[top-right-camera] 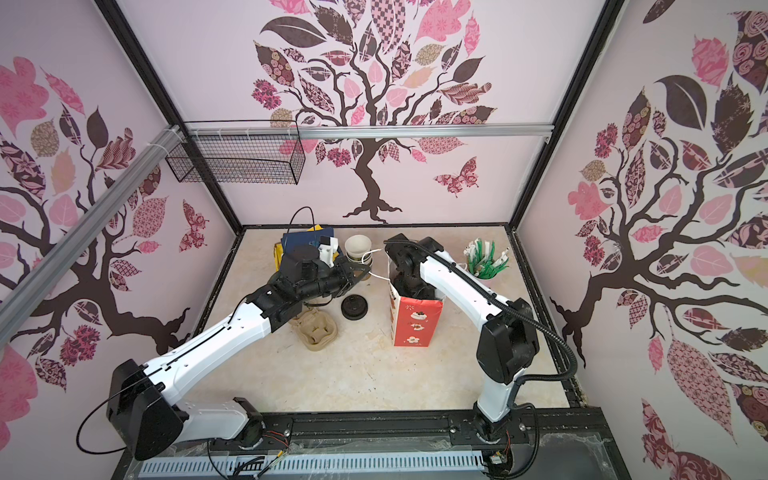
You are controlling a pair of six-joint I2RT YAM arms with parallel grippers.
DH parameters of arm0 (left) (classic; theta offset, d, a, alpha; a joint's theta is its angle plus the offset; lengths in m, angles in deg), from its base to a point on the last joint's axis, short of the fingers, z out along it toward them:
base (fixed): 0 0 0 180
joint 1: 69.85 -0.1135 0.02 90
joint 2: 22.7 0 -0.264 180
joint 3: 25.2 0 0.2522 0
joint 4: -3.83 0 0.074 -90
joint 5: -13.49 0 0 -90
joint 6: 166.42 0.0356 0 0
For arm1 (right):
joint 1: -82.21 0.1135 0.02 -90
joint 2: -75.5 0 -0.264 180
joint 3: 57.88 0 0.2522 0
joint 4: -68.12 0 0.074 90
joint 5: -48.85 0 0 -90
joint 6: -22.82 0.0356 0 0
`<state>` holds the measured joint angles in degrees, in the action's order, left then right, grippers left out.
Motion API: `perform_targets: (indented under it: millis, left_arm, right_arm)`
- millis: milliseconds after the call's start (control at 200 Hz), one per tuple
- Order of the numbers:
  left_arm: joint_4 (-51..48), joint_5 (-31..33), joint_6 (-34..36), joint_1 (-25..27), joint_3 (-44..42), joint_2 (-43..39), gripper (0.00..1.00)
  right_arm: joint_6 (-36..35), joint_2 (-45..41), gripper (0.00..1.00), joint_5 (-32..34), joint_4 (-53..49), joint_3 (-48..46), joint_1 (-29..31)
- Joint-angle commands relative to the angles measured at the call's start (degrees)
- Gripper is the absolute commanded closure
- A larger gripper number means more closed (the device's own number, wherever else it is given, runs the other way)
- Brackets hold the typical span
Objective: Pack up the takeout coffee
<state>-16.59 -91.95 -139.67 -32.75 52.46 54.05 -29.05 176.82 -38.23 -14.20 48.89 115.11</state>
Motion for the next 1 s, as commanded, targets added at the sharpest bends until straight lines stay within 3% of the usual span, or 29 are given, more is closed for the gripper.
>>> perform_targets:
  millis: [0, 990]
  left_arm:
    - [-0.3, 0.2, -0.2, -0.3, -1.6, -0.6, 1.0]
    - [0.0, -0.3, -0.6, -0.6, -2.0, -0.4, 1.0]
  right_arm:
    - [1.6, 2.4, 0.41, 0.8, -0.4, -0.6, -0.5]
    - [-1.2, 6.0, 0.44, 2.4, 5.3, -9.9, -0.6]
